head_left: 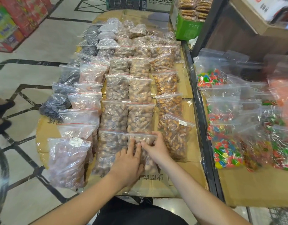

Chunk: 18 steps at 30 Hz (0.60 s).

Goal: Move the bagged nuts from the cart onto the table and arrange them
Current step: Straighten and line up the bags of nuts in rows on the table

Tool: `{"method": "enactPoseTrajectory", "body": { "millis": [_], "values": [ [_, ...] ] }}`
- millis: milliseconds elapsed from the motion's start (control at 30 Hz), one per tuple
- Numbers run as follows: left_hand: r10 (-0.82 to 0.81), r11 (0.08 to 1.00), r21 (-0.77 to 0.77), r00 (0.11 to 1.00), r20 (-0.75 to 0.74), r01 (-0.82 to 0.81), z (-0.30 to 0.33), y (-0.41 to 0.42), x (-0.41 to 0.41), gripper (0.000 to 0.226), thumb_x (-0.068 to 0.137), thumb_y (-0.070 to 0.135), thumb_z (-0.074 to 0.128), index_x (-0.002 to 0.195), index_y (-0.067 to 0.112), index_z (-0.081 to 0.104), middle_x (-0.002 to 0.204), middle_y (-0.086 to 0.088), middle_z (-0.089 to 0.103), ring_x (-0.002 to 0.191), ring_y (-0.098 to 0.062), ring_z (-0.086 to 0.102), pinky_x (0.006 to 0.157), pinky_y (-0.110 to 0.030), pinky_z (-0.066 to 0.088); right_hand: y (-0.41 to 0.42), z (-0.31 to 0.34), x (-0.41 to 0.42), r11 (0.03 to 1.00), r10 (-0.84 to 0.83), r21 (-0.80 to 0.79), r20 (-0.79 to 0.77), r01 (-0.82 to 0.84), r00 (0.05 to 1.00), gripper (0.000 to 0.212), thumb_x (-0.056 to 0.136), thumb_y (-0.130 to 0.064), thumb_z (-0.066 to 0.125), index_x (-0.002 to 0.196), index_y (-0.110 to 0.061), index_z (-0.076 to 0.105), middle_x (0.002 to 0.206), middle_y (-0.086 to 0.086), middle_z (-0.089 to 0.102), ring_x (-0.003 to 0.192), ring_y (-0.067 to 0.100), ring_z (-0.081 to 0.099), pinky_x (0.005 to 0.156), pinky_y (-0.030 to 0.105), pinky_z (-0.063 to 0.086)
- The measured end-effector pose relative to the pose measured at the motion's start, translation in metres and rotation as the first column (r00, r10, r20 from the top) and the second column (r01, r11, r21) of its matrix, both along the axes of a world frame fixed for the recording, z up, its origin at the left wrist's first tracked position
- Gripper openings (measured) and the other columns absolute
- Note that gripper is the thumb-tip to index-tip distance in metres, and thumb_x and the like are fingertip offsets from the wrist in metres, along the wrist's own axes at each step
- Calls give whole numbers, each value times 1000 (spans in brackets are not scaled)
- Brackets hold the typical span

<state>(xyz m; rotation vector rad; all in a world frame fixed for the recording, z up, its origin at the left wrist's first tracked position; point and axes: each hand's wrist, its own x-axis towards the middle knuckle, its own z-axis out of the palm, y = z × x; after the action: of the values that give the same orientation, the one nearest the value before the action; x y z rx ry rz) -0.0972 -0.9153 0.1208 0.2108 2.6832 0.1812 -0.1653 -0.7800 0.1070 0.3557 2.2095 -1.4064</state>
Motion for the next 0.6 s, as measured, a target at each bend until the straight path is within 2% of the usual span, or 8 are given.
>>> {"method": "enactPoseTrajectory", "body": {
  "millis": [67,133,200,267,367,467,533,600],
  "values": [
    [-28,999,-40,1000,0,28,2,-2,3,76,103,47,29,161,10,-5,166,-22,-17,146,-41,24,117,-50,26,3,-5,3,998,-18,-64,31,20,999,59,88,-28,81,127,-47,41,128,3,59,117,21,62,99,43,57],
    [-63,992,-107,998,-8,61,3,-2,6,78,102,50,26,161,11,-5,167,-22,-14,146,-40,25,113,-51,27,7,-4,2,999,24,-46,35,-23,999,72,89,-32,80,143,-38,33,136,5,58,122,24,61,102,43,55],
    [-84,980,-182,996,6,84,5,-3,4,80,101,55,23,161,12,-9,168,-19,-13,147,-40,21,113,-55,23,8,-4,-2,983,134,124,-7,-132,991,84,92,-43,73,154,-28,19,146,5,53,130,27,56,106,39,49],
    [-109,964,-236,992,61,120,5,-4,-1,83,101,61,21,160,14,-15,168,-17,-17,153,-41,4,118,-61,10,6,-1,-5,954,212,221,-13,-204,977,84,96,-46,66,157,-26,12,150,6,51,134,30,52,102,37,45],
    [-168,948,-254,979,114,192,8,-7,-8,91,99,67,23,158,11,-20,166,-18,-20,154,-40,-11,120,-61,0,6,-2,-7,988,122,95,-5,-121,993,82,94,-34,74,154,-32,18,143,2,54,125,22,56,98,29,49],
    [-226,962,-148,973,52,231,6,-14,-7,92,101,59,36,158,5,-13,166,-21,-17,156,-36,-9,123,-58,4,7,-5,-1,999,-29,-18,-5,29,1000,76,89,-21,80,145,-28,30,114,-5,57,101,9,60,75,10,47],
    [-275,960,-60,960,-58,272,-5,-19,-1,89,99,53,43,159,3,-1,166,-20,-10,156,-39,4,122,-56,18,6,-8,1,999,-28,23,-58,29,998,76,87,-23,82,145,-26,34,116,-3,60,105,14,63,85,20,52],
    [-281,960,-44,956,-81,278,-12,-22,4,82,98,50,33,158,3,3,165,-20,-8,154,-42,11,120,-57,25,3,-6,-2,992,56,120,-141,-39,988,77,84,-28,84,145,-29,38,126,-7,57,115,15,58,91,27,49]
  ]
}}
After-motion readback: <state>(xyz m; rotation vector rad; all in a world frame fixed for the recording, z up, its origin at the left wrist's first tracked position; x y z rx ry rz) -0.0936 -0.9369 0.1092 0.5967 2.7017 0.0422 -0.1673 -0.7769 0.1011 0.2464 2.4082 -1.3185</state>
